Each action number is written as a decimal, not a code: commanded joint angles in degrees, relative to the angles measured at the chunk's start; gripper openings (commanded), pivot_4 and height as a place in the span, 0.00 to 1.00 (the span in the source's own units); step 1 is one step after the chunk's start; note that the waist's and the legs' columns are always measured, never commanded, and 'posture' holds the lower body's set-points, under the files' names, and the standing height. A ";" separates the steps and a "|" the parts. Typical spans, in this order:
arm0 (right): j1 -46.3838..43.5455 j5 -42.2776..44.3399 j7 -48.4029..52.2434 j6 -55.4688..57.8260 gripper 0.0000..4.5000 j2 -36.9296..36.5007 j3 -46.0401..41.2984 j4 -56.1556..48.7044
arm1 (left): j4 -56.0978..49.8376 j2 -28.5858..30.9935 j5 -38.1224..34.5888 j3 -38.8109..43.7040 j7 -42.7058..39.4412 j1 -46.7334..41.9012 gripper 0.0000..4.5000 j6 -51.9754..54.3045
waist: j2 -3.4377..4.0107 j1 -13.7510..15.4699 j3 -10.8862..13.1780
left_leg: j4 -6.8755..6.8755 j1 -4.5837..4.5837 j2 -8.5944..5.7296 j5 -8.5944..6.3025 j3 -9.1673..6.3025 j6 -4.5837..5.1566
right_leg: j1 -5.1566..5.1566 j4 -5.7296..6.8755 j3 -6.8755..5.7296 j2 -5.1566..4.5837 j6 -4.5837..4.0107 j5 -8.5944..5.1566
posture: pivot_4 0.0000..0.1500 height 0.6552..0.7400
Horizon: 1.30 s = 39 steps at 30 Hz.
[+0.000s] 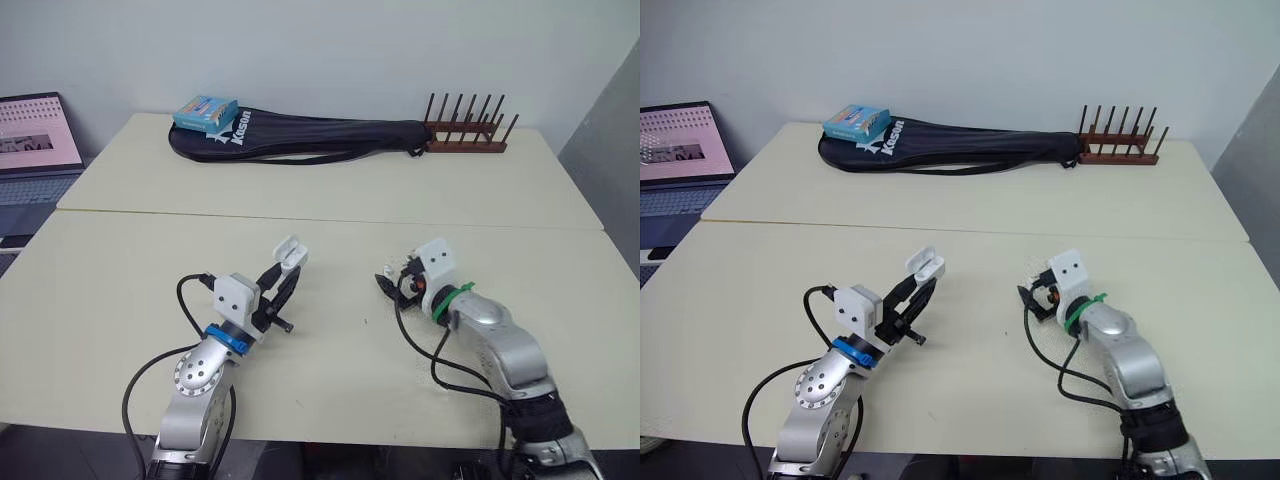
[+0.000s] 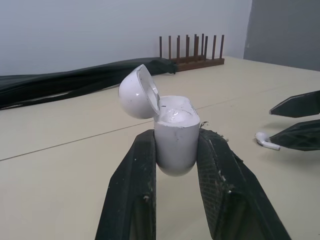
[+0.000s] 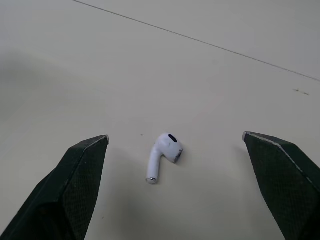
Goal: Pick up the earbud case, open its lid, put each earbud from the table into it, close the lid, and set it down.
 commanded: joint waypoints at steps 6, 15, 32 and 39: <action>-1.69 -5.42 -5.51 -3.19 0.92 4.85 1.82 5.98 | -2.25 0.49 0.54 -0.17 0.09 -0.15 0.17 -0.16 | 0.00 -0.15 -0.01 | -0.02 -0.03 0.03 0.00 0.12 0.00 | -0.18 0.11 0.11 0.01 0.00 0.00 | 1.00 0.85; 0.54 -3.68 -5.44 2.51 0.24 5.34 -0.51 1.40 | -2.32 0.39 0.87 -0.27 0.16 0.15 0.17 -0.03 | -0.01 0.05 -0.03 | -0.01 -0.03 -0.01 0.00 0.11 0.00 | -0.16 0.13 0.11 -0.02 0.00 0.01 | 1.00 0.85; 8.03 7.09 55.47 -32.48 0.10 -37.27 -0.02 -3.31 | -7.92 0.99 1.24 -1.71 -0.02 5.40 0.17 1.41 | -0.12 -0.06 0.07 | -0.23 -0.05 0.00 -0.01 0.23 0.02 | -0.19 -0.09 0.07 0.02 0.01 0.00 | 1.00 0.85; 6.30 4.67 72.67 -53.88 0.10 -45.56 2.00 14.15 | -10.85 1.77 1.15 -2.42 0.03 7.95 0.17 2.62 | -0.17 -0.08 0.11 | -0.18 0.16 0.01 -0.01 0.33 0.02 | 0.00 -0.08 0.22 -0.01 0.00 0.01 | 1.00 0.85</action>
